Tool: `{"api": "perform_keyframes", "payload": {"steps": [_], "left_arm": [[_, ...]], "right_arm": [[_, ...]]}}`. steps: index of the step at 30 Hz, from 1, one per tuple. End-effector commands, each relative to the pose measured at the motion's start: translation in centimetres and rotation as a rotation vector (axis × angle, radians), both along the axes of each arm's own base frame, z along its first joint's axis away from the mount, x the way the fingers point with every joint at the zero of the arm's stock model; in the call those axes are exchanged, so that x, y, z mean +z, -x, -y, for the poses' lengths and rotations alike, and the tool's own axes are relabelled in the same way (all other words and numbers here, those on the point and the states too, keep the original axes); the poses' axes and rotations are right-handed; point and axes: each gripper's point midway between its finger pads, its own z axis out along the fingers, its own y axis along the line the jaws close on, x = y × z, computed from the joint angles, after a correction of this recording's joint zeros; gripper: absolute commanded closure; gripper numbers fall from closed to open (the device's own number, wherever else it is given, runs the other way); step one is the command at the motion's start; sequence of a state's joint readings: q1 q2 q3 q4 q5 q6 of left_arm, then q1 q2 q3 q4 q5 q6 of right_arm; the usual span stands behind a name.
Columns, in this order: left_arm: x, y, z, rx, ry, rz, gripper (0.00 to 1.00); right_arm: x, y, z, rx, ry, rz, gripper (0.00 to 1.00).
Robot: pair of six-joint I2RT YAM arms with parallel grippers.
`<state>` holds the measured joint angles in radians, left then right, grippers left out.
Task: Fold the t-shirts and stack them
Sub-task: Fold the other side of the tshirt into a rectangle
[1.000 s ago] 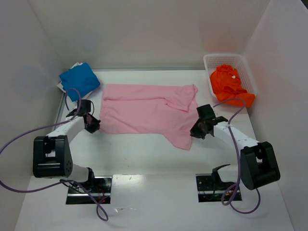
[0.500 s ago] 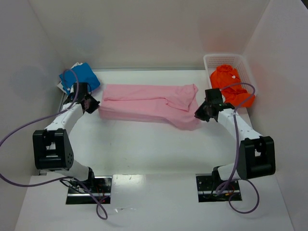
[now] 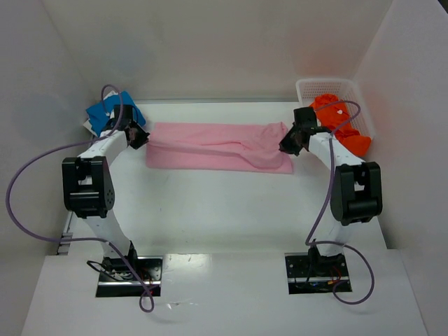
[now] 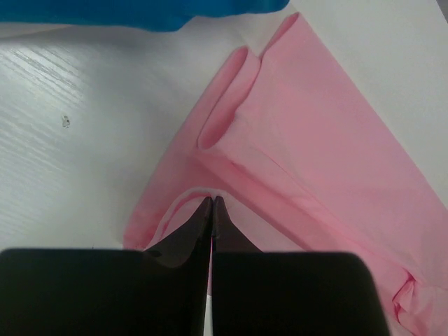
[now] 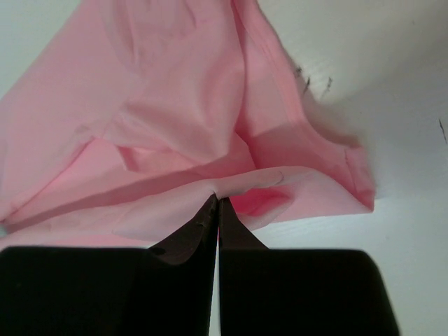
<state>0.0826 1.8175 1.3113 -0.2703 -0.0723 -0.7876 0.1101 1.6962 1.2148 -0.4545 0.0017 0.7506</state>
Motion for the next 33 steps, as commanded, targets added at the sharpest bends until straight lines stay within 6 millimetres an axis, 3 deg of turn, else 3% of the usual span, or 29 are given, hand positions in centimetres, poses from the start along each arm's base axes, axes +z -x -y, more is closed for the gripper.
{"api": "perform_keyframes", "payload": {"steps": [1, 11, 13, 18, 27, 33], "left_arm": [[0.9, -1.8, -0.8, 0.007, -0.031, 0.043, 1.00], [-1.7, -2.9, -1.8, 0.035, -0.021, 0.001, 1.00], [-2.2, -2.8, -2.0, 0.041, -0.027, -0.009, 1.00], [-2.0, -3.3, -2.0, 0.041, -0.027, -0.001, 1.00], [-1.7, -4.4, -2.9, 0.043, -0.048, 0.013, 1.00], [-2.2, -5.1, -2.9, 0.043, -0.048, 0.014, 1.00]], "right_arm": [[2.2, -3.5, 0.5, -0.001, 0.004, 0.093, 0.98], [-0.4, -5.8, 0.0, 0.035, 0.009, 0.054, 0.97], [0.1, -6.4, -0.1, 0.035, 0.008, 0.069, 0.97], [-0.6, -6.6, -0.1, 0.035, 0.009, 0.057, 0.97], [0.7, -8.7, 0.8, 0.025, 0.025, 0.106, 0.97], [-1.1, -8.8, 0.9, 0.032, 0.033, 0.071, 0.95]]}}
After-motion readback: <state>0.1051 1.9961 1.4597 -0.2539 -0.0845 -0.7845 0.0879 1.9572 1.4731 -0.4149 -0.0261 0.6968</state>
